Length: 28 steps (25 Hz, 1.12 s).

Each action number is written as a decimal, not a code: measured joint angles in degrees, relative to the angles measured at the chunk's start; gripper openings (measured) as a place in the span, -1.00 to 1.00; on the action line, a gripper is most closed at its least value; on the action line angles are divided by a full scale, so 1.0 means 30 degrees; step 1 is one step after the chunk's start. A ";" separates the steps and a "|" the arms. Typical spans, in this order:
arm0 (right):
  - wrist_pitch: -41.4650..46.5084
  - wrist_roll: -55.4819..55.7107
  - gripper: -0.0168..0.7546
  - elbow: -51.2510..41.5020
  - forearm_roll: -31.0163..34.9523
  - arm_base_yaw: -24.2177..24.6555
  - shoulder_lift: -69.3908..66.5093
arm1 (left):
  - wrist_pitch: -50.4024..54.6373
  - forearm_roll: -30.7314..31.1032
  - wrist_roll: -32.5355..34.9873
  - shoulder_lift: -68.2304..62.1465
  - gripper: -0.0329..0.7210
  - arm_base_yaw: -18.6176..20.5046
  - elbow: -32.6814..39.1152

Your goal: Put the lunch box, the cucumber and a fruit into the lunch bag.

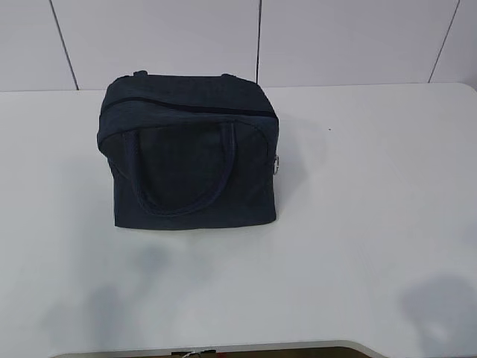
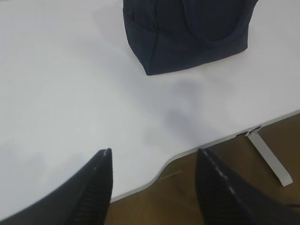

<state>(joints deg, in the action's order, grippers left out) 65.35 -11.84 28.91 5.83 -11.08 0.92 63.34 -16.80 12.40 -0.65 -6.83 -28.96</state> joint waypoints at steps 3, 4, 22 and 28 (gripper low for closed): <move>-0.0003 0.0070 0.37 0.0000 -0.0255 0.0000 0.0000 | 0.0044 0.0109 0.0000 0.0000 0.16 0.0000 0.0000; -0.0003 0.0163 0.37 0.0000 -0.0418 0.0000 0.0000 | 0.0076 0.0232 -0.0004 0.0000 0.16 0.0000 0.0000; -0.0003 0.1694 0.37 0.0000 -0.2582 0.0000 0.0000 | 0.0076 0.0374 -0.0065 0.0000 0.16 0.0000 0.0000; -0.0003 0.1694 0.37 0.0000 -0.2582 0.0000 0.0000 | 0.0076 0.0374 -0.0065 0.0000 0.16 0.0000 0.0000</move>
<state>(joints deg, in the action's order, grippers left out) 65.34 -6.76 28.91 -1.91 -11.08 0.92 63.56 -15.67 12.21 -0.65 -6.83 -28.96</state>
